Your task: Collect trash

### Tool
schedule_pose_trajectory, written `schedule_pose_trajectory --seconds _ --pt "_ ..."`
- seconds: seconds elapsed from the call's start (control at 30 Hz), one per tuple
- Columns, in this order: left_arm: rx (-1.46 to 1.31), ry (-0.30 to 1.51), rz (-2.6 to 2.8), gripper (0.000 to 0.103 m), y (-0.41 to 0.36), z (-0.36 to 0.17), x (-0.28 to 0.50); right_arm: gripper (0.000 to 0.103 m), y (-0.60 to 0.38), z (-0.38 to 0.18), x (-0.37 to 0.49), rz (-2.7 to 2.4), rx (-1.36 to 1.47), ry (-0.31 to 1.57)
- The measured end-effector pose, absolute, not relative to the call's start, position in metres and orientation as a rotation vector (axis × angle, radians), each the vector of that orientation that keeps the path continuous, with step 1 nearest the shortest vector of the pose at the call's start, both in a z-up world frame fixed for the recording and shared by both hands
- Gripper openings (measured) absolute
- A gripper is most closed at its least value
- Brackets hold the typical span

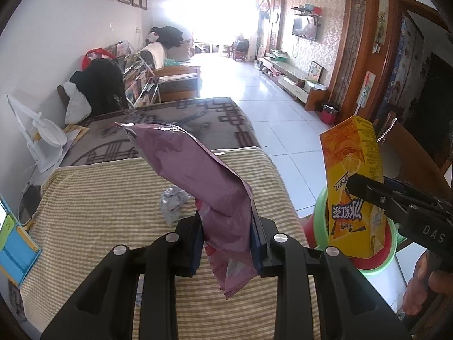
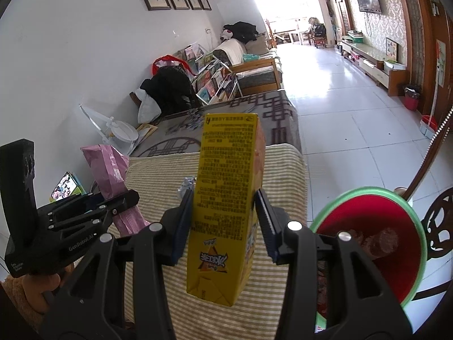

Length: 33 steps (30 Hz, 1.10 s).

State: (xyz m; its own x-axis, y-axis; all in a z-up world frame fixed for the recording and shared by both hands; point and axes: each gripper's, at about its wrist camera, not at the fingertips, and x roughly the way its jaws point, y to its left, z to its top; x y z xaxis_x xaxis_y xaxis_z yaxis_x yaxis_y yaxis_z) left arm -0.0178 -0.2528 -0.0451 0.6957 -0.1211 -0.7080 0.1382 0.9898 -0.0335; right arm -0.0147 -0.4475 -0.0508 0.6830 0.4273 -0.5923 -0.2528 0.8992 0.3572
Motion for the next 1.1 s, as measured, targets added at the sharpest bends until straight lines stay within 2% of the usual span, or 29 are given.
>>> schedule_pose_trajectory --seconds 0.47,0.53,0.73,0.9,0.97,1.1 --pt "0.073 0.793 -0.251 0.025 -0.319 -0.047 -0.017 0.043 -0.521 -0.057 -0.033 0.267 0.304 0.709" --pt "0.078 0.8 -0.271 0.025 -0.329 -0.05 -0.016 0.038 -0.531 -0.063 -0.032 0.249 0.308 0.718" --pt "0.091 0.828 -0.311 0.025 -0.352 -0.056 -0.008 0.038 -0.566 -0.088 -0.029 0.186 0.364 0.777" --pt "0.079 0.82 -0.247 0.025 -0.339 -0.053 0.0 0.038 -0.563 -0.114 -0.013 0.247 0.396 0.863" --pt "0.076 0.816 -0.205 0.025 -0.328 -0.051 0.003 0.041 -0.538 -0.13 0.001 0.318 0.36 0.929" --pt "0.051 0.812 -0.135 0.025 -0.306 -0.049 0.003 0.057 -0.482 -0.153 0.019 0.449 0.305 1.02"
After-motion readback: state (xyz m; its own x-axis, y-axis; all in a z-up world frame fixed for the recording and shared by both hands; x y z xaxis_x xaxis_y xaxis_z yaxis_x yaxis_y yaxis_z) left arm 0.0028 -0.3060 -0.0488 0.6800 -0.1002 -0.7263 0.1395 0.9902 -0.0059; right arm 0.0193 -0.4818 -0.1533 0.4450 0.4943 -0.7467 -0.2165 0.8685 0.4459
